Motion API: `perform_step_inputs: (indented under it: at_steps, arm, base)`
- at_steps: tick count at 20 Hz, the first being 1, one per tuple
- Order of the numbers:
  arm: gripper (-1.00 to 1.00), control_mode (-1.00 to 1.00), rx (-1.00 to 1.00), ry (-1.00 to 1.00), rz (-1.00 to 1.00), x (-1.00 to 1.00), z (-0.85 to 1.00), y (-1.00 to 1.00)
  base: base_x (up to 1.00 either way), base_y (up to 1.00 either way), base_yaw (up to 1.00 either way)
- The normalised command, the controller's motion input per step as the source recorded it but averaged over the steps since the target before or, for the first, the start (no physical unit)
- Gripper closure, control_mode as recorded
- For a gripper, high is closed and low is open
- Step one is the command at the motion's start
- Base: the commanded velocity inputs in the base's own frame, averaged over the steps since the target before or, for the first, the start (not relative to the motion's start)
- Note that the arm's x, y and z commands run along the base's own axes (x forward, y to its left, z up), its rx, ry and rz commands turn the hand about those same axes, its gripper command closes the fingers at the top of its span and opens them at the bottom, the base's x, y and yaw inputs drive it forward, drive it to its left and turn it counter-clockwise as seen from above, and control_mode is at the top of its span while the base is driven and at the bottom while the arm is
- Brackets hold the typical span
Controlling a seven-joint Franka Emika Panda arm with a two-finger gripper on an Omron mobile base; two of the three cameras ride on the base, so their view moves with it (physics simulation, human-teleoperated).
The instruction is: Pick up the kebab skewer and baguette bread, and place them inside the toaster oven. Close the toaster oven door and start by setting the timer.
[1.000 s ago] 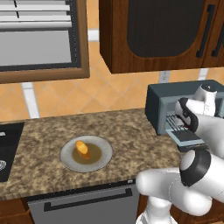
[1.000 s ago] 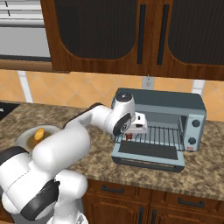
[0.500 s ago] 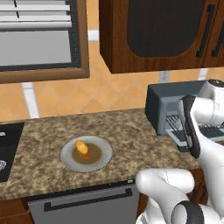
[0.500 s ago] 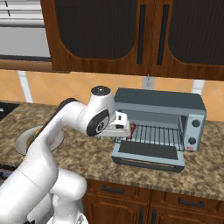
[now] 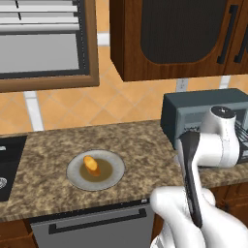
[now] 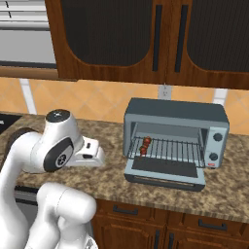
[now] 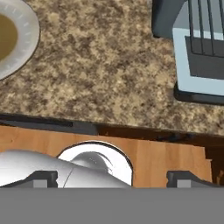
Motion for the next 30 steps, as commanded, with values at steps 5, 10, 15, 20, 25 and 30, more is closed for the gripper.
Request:
perform_step_inputs:
  at_steps: [5,10,15,20,25,30]
  arm:
    - [-1.0,-1.0,0.01,0.0,0.0,0.09,0.06,1.0]
    - [-1.0,-1.0,0.0,0.0,0.0,0.48,-0.04,1.0]
    - [-1.0,-1.0,0.01,0.01,0.0,0.7,-0.3,1.0]
    - [-1.0,-1.0,0.01,0.04,0.05,0.83,-0.48,0.96]
    - [-1.0,-1.0,0.03,0.05,0.1,0.74,-0.54,0.91]
    - [-1.0,-1.0,0.0,0.07,0.11,0.7,-0.33,0.35]
  base:
    - [0.0,0.0,0.0]
    - [0.0,0.0,0.0]
    - [0.0,0.0,0.0]
    - [0.0,0.0,0.0]
    - [0.0,0.0,0.0]
    - [0.0,0.0,0.0]
